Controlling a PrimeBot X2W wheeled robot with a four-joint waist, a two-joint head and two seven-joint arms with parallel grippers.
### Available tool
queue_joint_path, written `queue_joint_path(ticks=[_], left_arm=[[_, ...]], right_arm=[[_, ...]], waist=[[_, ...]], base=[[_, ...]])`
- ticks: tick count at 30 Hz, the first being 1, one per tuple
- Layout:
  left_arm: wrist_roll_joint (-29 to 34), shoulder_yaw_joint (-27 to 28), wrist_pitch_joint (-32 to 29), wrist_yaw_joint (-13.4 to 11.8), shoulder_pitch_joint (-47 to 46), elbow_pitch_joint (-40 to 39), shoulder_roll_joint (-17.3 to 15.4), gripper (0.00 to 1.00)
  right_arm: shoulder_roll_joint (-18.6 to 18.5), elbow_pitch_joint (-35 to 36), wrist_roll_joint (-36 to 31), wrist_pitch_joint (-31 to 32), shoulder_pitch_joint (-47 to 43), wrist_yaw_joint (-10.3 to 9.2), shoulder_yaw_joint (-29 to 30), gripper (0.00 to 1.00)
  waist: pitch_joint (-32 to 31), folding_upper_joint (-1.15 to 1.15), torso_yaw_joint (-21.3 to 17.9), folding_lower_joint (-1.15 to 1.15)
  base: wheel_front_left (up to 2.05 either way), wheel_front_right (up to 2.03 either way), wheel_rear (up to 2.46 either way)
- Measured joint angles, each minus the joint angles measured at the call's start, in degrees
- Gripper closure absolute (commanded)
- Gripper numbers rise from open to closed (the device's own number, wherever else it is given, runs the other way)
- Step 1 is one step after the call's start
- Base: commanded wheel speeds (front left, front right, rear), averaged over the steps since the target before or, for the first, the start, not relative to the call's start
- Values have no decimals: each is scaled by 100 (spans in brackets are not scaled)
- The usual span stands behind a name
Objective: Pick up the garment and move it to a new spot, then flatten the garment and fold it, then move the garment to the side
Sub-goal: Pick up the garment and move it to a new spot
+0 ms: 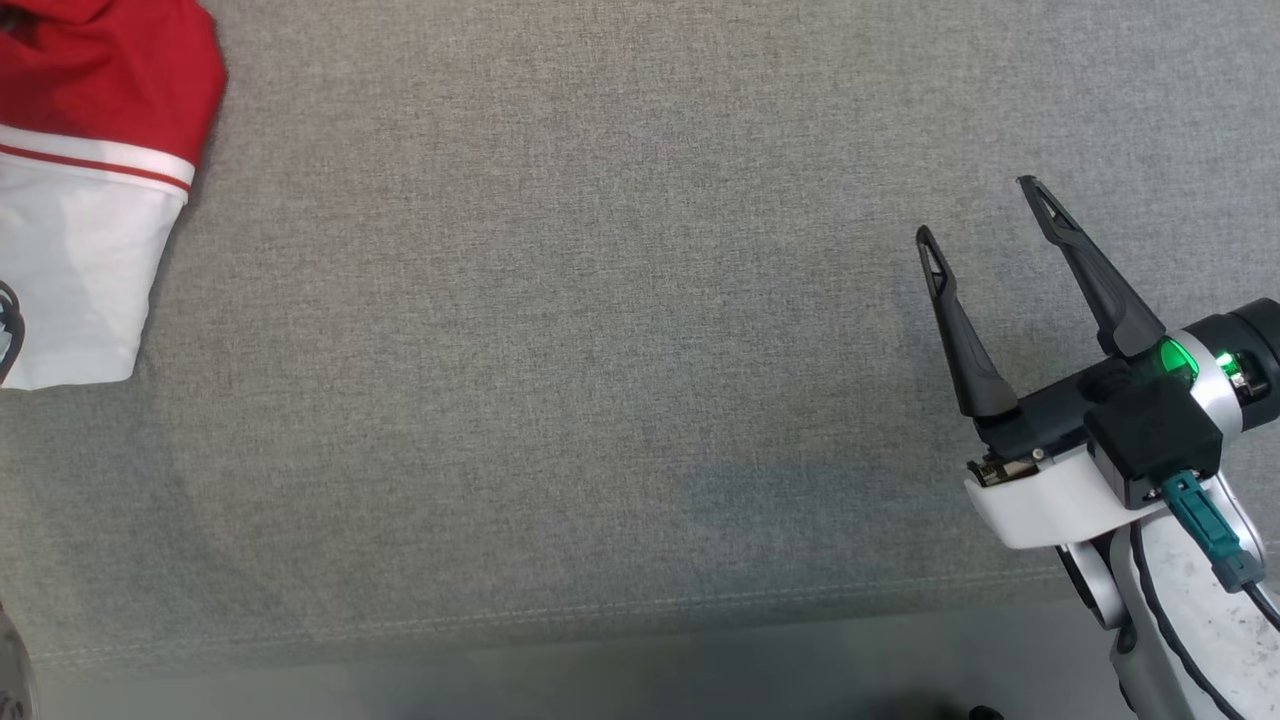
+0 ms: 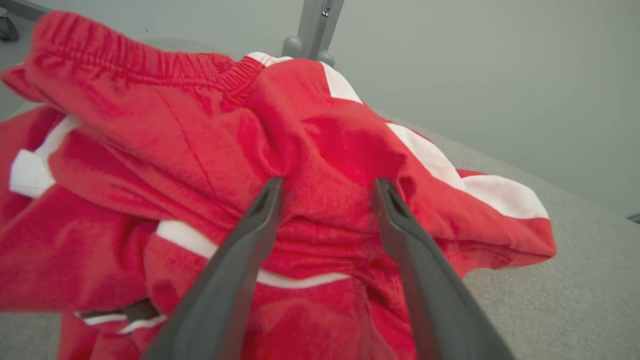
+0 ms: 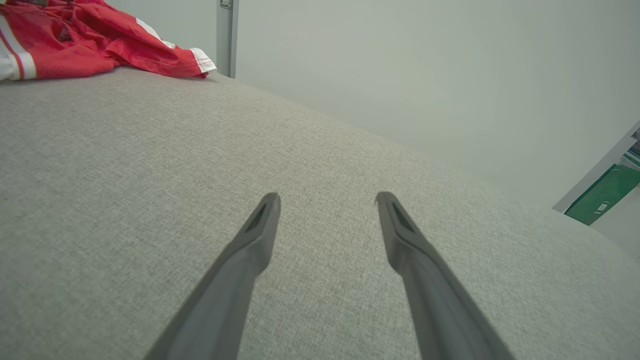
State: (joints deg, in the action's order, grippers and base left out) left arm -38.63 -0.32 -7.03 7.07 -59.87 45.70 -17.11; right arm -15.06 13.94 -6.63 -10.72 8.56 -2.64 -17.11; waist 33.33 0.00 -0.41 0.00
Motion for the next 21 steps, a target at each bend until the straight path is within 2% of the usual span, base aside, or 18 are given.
queue_joint_path(ticks=[2,4,9,15,21], left_arm=[[0,-67,0,0,0,35,-16,73],[-1,-108,1,0,0,66,-33,100],[-59,-290,40,0,0,132,-12,100],[-205,-412,625,0,-146,-246,84,100],[-174,-1403,1091,0,-309,-1212,483,100]], right_arm=[[0,32,0,1,-3,0,-1,0],[0,66,0,3,-9,0,0,0],[-10,77,1,18,-96,-46,33,0],[34,22,13,-4,-109,-49,35,0],[137,-229,171,-108,-108,-57,4,0]], waist=[[4,0,-8,0],[3,0,-17,0],[-41,0,-3,0],[-184,0,70,0],[-441,0,181,0]], base=[[0,0,0],[0,0,0],[0,0,0],[0,0,0],[0,0,0]])
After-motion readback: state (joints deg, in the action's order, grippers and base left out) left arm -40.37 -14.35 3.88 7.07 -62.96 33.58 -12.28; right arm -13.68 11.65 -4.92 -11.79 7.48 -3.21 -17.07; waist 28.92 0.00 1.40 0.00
